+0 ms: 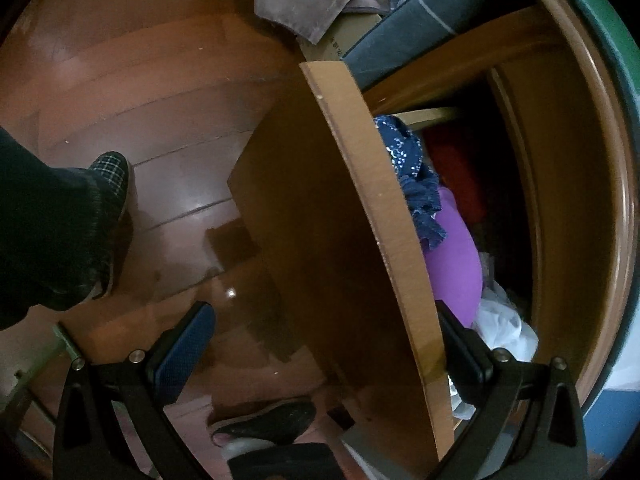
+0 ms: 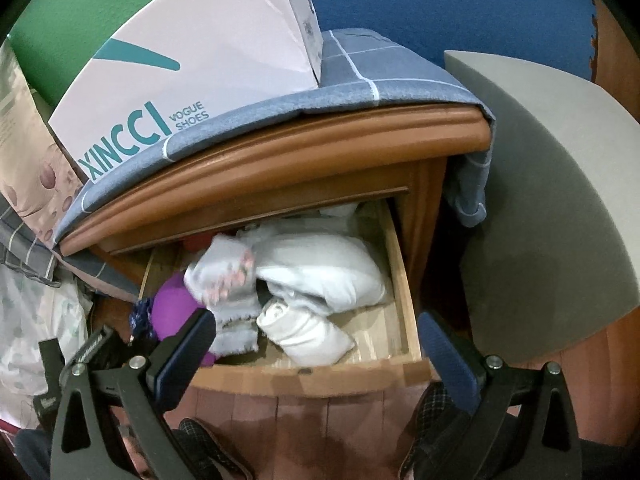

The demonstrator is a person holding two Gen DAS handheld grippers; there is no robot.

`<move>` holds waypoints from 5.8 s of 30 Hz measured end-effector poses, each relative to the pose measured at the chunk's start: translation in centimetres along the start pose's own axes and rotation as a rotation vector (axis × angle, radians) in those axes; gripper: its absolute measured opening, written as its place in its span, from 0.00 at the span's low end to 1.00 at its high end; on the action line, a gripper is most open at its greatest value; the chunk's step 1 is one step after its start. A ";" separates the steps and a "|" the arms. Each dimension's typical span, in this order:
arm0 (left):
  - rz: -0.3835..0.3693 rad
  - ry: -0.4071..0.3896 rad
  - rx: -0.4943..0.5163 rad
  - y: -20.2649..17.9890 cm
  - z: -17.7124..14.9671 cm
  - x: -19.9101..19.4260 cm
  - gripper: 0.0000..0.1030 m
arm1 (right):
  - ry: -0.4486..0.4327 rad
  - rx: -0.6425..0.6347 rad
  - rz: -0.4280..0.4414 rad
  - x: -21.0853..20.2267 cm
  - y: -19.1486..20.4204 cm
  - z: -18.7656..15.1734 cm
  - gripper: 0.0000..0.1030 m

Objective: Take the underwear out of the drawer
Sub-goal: 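Release the drawer front with the left gripper and back away, then reach into the drawer and grasp the white cloth with the right gripper, then grasp the white lace-trimmed underwear with the left gripper while the right gripper holds the white cloth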

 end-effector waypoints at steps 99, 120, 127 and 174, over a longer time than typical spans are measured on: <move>0.309 -0.136 0.950 -9.9 -1.2 -4.2 1.00 | 0.317 -0.557 -0.152 12.8 4.8 -1.0 0.69; 0.197 -0.115 1.030 -10.9 -3.0 -3.1 1.00 | 0.321 -0.215 0.037 9.5 0.0 1.3 0.16; 0.112 -0.060 1.049 -11.7 -4.0 -2.5 1.00 | 0.298 -0.139 0.096 7.0 -1.6 2.2 0.16; 0.020 0.016 1.093 -16.6 -7.2 -3.0 0.10 | 0.321 -0.045 0.211 4.6 -2.7 2.4 0.16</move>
Point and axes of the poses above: each gripper's, at about its wrist camera, not at the fingertips, and x roughly the way its jaws point, y to its left, z to its top, the point moved 1 cm from there along x, roughly the way its jaws point, and after that the axes turned 3 degrees about x, right-handed, at the moved point
